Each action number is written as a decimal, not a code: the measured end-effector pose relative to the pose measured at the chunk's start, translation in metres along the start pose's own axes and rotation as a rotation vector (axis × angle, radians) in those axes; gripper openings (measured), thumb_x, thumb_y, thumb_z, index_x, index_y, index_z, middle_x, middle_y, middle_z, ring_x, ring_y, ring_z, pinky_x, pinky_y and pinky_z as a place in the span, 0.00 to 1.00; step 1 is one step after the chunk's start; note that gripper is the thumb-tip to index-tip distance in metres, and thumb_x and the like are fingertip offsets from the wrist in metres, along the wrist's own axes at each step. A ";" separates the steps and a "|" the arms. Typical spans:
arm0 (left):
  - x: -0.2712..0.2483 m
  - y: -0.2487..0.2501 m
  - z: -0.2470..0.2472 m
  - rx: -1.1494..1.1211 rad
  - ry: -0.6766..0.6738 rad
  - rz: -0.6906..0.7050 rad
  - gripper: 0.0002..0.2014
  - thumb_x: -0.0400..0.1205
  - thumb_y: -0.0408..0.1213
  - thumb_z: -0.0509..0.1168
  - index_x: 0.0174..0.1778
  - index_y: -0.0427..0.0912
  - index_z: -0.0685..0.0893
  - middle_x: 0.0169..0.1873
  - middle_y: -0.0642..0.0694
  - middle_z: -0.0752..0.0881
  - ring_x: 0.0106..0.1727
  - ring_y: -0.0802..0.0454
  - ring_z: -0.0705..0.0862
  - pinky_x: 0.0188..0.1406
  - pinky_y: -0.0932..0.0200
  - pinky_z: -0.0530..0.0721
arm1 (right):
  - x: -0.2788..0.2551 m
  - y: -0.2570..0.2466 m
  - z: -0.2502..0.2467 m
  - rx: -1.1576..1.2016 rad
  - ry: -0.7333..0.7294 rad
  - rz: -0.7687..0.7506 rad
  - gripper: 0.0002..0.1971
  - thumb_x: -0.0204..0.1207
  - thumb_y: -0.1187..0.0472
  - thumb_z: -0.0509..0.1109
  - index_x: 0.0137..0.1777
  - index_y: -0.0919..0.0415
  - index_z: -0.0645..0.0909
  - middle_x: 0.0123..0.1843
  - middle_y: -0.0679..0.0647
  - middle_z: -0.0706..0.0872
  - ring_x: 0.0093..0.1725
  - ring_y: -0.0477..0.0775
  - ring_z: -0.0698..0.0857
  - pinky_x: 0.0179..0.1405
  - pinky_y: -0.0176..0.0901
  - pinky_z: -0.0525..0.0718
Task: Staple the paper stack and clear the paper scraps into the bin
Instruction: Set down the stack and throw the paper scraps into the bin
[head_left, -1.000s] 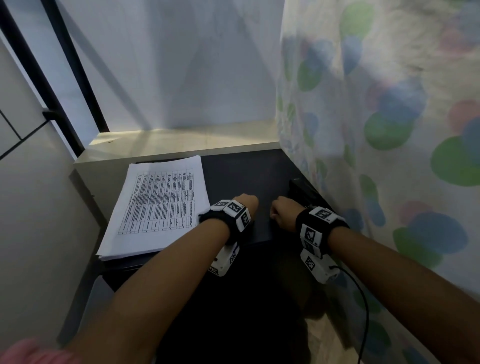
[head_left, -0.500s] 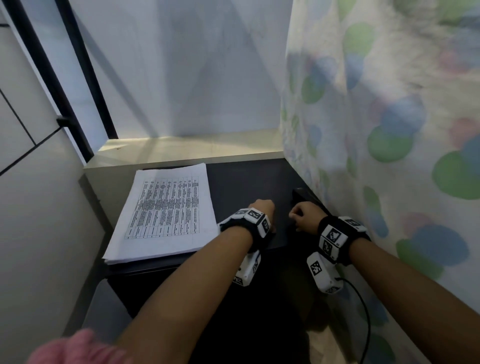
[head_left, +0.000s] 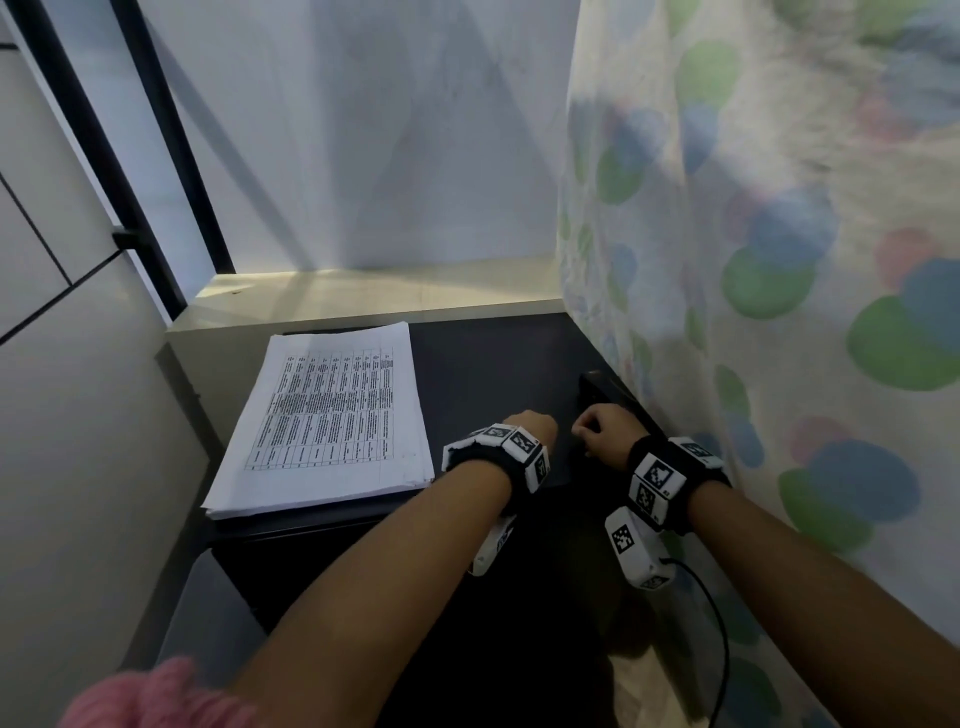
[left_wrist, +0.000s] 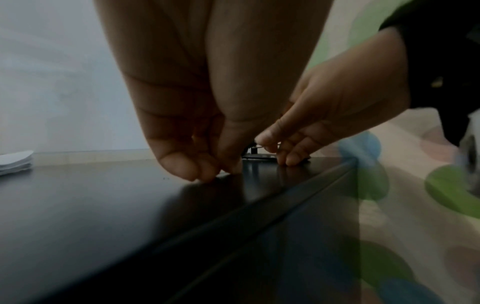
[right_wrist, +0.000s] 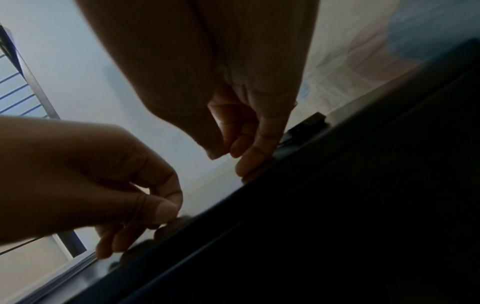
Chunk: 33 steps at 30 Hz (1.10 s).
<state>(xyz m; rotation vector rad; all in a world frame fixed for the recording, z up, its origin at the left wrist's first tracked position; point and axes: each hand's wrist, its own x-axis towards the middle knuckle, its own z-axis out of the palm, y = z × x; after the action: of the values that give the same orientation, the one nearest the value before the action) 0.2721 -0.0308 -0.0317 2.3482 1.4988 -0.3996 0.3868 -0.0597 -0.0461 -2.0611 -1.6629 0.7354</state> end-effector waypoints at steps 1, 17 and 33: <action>0.000 -0.007 0.002 0.021 -0.017 0.007 0.17 0.84 0.30 0.60 0.68 0.29 0.77 0.70 0.34 0.77 0.71 0.38 0.78 0.68 0.53 0.76 | -0.001 0.000 0.000 0.001 0.002 0.002 0.04 0.80 0.63 0.63 0.44 0.61 0.77 0.57 0.66 0.86 0.56 0.65 0.85 0.61 0.55 0.82; -0.080 -0.184 -0.030 -0.049 0.291 -0.281 0.11 0.83 0.30 0.57 0.43 0.27 0.82 0.58 0.29 0.85 0.59 0.35 0.85 0.56 0.49 0.82 | -0.019 -0.061 0.047 -0.184 -0.142 -0.153 0.12 0.78 0.65 0.60 0.34 0.52 0.70 0.59 0.63 0.85 0.64 0.63 0.81 0.63 0.53 0.80; -0.117 -0.282 0.003 -0.239 0.334 -0.391 0.13 0.82 0.31 0.60 0.51 0.24 0.85 0.56 0.32 0.87 0.58 0.37 0.85 0.57 0.49 0.82 | -0.052 -0.067 0.087 -0.339 -0.047 -0.162 0.14 0.81 0.68 0.53 0.66 0.66 0.67 0.62 0.69 0.81 0.60 0.69 0.81 0.53 0.50 0.76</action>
<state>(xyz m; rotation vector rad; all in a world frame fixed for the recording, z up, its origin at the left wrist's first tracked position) -0.0332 -0.0167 -0.0217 2.0024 2.0422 0.0916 0.2736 -0.0982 -0.0660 -2.1034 -2.0727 0.4773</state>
